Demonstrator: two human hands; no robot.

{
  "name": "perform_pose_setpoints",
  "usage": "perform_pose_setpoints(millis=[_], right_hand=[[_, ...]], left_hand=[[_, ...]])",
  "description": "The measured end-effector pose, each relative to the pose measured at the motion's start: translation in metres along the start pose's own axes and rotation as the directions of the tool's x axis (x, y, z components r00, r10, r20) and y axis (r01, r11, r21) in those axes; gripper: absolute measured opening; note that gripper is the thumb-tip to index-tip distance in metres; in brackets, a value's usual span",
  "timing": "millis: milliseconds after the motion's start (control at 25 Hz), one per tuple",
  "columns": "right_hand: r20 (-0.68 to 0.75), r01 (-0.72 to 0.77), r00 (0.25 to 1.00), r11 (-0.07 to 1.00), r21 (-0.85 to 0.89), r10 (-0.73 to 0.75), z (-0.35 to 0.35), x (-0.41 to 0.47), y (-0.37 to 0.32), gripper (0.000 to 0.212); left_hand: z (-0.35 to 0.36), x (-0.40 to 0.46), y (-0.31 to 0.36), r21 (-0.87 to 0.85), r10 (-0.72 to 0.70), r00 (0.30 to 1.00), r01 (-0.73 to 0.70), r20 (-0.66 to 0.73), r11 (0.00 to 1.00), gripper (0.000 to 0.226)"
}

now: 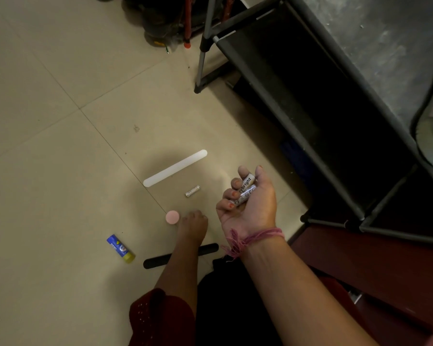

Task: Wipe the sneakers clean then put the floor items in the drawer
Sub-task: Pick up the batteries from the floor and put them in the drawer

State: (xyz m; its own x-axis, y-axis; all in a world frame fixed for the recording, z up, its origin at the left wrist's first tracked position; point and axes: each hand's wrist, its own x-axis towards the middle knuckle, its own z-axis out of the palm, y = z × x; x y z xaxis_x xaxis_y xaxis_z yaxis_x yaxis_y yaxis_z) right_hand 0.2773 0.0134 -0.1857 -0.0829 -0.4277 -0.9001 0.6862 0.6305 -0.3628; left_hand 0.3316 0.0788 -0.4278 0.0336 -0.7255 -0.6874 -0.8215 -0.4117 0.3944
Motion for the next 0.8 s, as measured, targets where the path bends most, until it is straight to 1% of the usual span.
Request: perform_pose_setpoints(millis=[40, 80, 120, 160, 200, 240, 280, 320, 400, 480, 600, 720, 800], right_hand=[[-0.002, 0.003, 1.000, 1.000, 0.000, -0.003, 0.000, 0.000, 0.001, 0.031], [-0.004, 0.007, 1.000, 1.000, 0.001, -0.007, -0.001, 0.000, 0.001, 0.031], [-0.009, 0.011, 1.000, 1.000, 0.003, -0.011, -0.001, 0.000, 0.001, 0.031], [-0.016, 0.015, 1.000, 1.000, 0.004, -0.014, -0.001, 0.000, 0.002, 0.031], [-0.025, 0.017, 1.000, 1.000, 0.002, -0.017, -0.001, 0.001, 0.002, 0.031], [-0.033, 0.019, 0.999, 1.000, -0.003, -0.019, -0.001, 0.001, 0.002, 0.031], [-0.040, 0.020, 0.999, 1.000, -0.008, -0.020, -0.001, 0.001, 0.003, 0.030], [-0.046, 0.020, 0.999, 1.000, -0.011, -0.021, -0.001, 0.001, 0.004, 0.030], [-0.054, 0.020, 0.998, 1.000, -0.012, -0.021, 0.000, 0.001, 0.005, 0.030], [-0.061, 0.026, 0.998, 1.000, -0.017, -0.027, 0.000, 0.002, 0.005, 0.030], [-0.073, 0.027, 0.997, 0.999, -0.024, -0.029, -0.001, 0.003, 0.007, 0.031], [-0.071, 0.022, 0.997, 0.999, -0.035, -0.024, -0.001, 0.002, 0.010, 0.031], [-0.070, 0.016, 0.997, 0.999, -0.028, -0.018, -0.001, 0.003, 0.012, 0.030]], left_hand=[[-0.009, -0.001, 0.005, -0.071, -0.009, 1.000, 0.007, -0.030, 0.997, 0.029], [-0.013, 0.002, 0.005, -0.099, -0.017, 0.997, 0.009, -0.079, 0.995, 0.027], [-0.022, 0.005, 0.004, -0.127, -0.025, 0.995, 0.013, -0.095, 0.992, 0.027], [-0.030, 0.012, 0.003, -0.102, -0.015, 0.983, -0.004, -0.183, 0.995, 0.026], [-0.041, 0.017, 0.000, -0.167, -0.054, 0.983, 0.024, -0.177, 0.986, 0.021], [-0.053, 0.022, -0.001, -0.218, -0.073, 0.977, 0.028, -0.202, 0.976, 0.018], [-0.062, 0.025, -0.004, -0.259, -0.095, 0.977, 0.043, -0.193, 0.965, 0.023], [-0.067, 0.029, -0.007, -0.260, -0.117, 0.970, 0.059, -0.211, 0.964, 0.028], [-0.071, 0.034, -0.013, -0.185, -0.152, 0.968, 0.114, -0.202, 0.976, 0.030], [-0.067, 0.039, -0.013, -0.096, -0.134, 0.972, 0.117, -0.194, 0.989, 0.029], [-0.057, 0.045, -0.006, -0.004, -0.131, 0.984, 0.131, -0.122, 0.991, 0.029], [-0.046, 0.043, -0.002, 0.115, -0.110, 0.981, 0.129, -0.157, 0.985, 0.022], [-0.042, 0.043, -0.002, 0.128, -0.122, 0.981, 0.141, -0.149, 0.982, 0.025]])
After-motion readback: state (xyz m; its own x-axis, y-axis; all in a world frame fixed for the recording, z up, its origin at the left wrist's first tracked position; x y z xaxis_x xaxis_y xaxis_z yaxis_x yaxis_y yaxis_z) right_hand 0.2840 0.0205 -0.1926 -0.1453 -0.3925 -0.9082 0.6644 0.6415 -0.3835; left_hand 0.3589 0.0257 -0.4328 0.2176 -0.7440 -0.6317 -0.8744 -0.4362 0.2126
